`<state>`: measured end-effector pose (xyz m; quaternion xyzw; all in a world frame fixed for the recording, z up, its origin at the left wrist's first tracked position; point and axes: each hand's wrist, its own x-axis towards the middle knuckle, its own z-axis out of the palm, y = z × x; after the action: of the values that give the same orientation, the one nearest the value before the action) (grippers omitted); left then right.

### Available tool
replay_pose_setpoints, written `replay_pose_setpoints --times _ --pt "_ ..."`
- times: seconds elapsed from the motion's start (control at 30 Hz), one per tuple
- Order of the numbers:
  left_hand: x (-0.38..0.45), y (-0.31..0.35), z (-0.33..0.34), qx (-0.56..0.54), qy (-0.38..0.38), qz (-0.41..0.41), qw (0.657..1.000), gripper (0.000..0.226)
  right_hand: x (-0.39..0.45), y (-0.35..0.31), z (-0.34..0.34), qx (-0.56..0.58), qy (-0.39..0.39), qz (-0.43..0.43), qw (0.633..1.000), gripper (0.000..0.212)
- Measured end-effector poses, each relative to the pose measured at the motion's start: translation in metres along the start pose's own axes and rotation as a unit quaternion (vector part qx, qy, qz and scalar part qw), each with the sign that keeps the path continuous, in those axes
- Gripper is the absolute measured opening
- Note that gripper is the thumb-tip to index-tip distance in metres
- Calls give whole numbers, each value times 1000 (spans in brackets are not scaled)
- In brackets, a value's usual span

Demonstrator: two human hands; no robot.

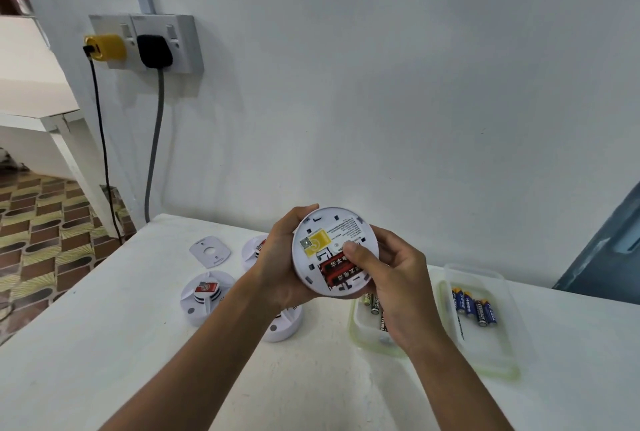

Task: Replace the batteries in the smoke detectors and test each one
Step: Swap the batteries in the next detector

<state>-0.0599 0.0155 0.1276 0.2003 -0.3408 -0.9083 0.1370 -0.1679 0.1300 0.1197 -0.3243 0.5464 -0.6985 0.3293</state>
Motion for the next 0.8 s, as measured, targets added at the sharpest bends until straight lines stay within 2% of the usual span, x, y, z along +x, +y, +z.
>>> replay_pose_setpoints --times 0.13,0.3,0.57,0.8 --pt "-4 -1 2 8 3 6 1000 56 -5 0 1 -33 0 -21 999 28" --pt "-9 -1 1 7 3 15 1000 56 -7 -4 -11 31 -108 25 993 36" --pt "-19 -11 -8 -12 34 22 999 55 -11 7 -8 21 -118 37 992 37" --pt "-51 -5 -43 -7 61 55 997 49 -13 24 34 15 -153 75 985 38"
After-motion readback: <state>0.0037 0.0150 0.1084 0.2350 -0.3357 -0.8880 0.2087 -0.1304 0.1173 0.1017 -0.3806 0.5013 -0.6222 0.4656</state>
